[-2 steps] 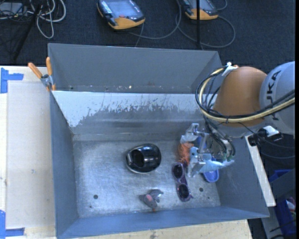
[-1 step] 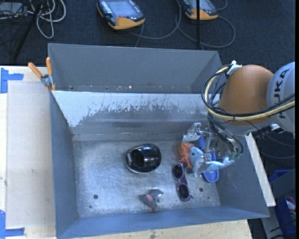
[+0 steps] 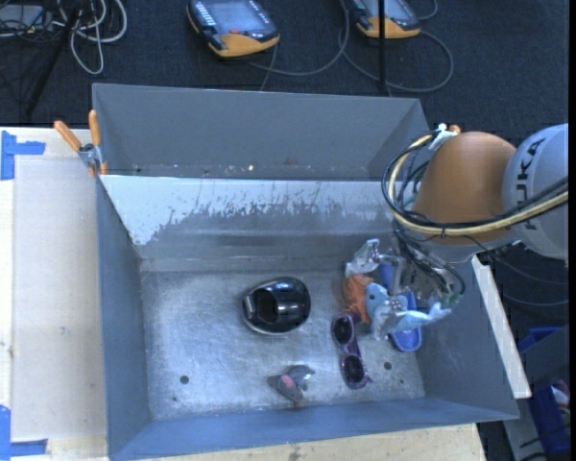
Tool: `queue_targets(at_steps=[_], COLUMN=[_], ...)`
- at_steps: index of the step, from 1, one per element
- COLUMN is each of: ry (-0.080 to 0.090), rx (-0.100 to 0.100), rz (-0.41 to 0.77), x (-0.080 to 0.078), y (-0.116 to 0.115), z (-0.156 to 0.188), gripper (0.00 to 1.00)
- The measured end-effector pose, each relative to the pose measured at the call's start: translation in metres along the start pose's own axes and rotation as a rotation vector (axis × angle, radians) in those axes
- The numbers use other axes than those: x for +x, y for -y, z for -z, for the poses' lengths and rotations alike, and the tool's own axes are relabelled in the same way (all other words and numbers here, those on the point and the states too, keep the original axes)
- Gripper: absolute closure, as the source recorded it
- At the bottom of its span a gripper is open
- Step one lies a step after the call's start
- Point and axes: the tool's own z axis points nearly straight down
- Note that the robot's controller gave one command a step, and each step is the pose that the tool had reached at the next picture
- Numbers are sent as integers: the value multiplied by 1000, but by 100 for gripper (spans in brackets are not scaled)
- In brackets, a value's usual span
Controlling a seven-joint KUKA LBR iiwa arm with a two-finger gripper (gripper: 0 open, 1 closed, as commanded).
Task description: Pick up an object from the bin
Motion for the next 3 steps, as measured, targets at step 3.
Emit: queue_targets(at_steps=[3], ry=[-5], rx=[-1], rz=[-319], x=[-38], y=[-16], z=[78], gripper=[100])
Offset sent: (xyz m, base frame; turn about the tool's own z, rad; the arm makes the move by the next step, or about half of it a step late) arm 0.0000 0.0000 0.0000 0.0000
